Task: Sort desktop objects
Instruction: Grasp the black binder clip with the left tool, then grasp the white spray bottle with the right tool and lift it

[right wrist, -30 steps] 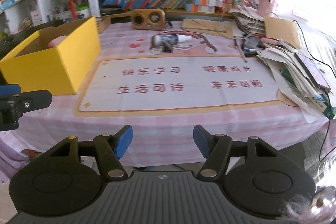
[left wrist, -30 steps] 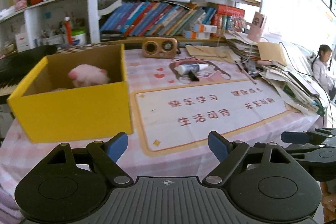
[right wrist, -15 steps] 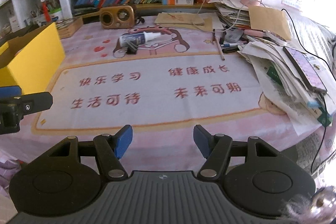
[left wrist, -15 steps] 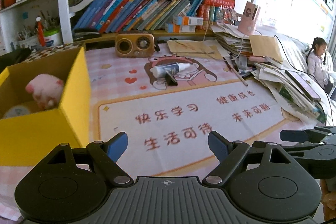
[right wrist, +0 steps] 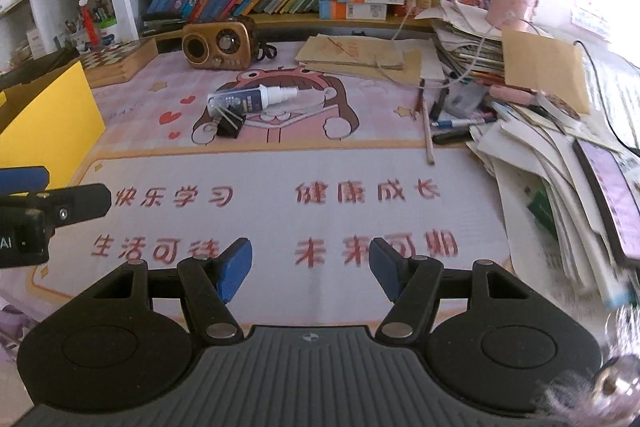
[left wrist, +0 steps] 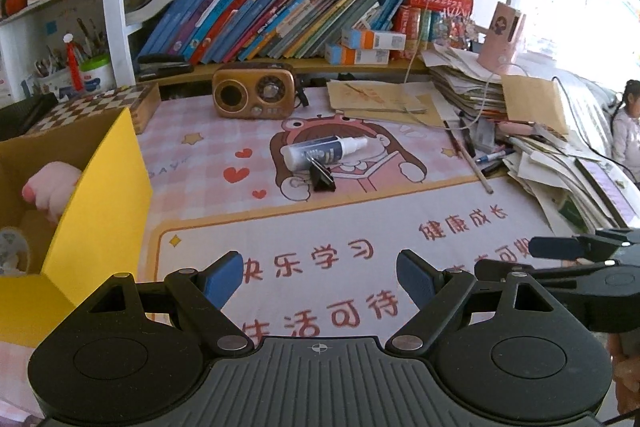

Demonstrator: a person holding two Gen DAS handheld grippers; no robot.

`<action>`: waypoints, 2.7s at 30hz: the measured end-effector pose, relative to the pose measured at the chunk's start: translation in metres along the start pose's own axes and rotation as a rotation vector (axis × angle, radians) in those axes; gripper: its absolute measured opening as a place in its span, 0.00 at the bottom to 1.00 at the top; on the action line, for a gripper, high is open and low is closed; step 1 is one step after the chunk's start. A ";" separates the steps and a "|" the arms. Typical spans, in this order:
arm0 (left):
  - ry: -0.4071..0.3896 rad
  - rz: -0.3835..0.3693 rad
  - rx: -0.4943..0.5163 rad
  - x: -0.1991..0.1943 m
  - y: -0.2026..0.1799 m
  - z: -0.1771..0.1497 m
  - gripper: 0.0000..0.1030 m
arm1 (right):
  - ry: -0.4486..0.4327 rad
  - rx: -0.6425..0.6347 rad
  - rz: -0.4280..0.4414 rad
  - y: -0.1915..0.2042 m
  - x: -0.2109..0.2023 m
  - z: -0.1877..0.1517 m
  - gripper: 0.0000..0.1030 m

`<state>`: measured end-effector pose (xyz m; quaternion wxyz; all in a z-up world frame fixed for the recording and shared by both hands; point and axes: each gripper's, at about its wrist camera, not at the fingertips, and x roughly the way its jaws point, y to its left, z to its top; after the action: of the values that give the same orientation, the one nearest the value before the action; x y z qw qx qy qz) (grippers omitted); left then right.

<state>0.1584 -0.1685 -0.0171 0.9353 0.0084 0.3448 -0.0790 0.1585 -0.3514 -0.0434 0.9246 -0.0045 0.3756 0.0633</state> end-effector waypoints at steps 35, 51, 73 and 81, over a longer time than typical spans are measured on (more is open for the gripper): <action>0.048 0.052 -0.278 0.175 0.012 0.072 0.30 | 0.019 -0.102 0.115 -0.040 0.102 0.079 0.62; -0.022 0.064 -0.342 0.145 0.027 0.069 0.00 | 0.014 -0.236 0.187 -0.016 0.128 0.099 0.64; -0.037 0.167 -0.429 0.018 0.061 0.026 0.00 | 0.057 -0.883 0.437 0.068 0.224 0.158 0.70; -0.051 0.177 -0.409 0.006 0.057 0.026 0.00 | 0.218 -0.650 0.529 0.054 0.253 0.180 0.39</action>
<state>0.1883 -0.1149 -0.0039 0.9293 -0.1530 0.3276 0.0748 0.4566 -0.2593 -0.0885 0.7819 -0.2057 0.4200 0.4122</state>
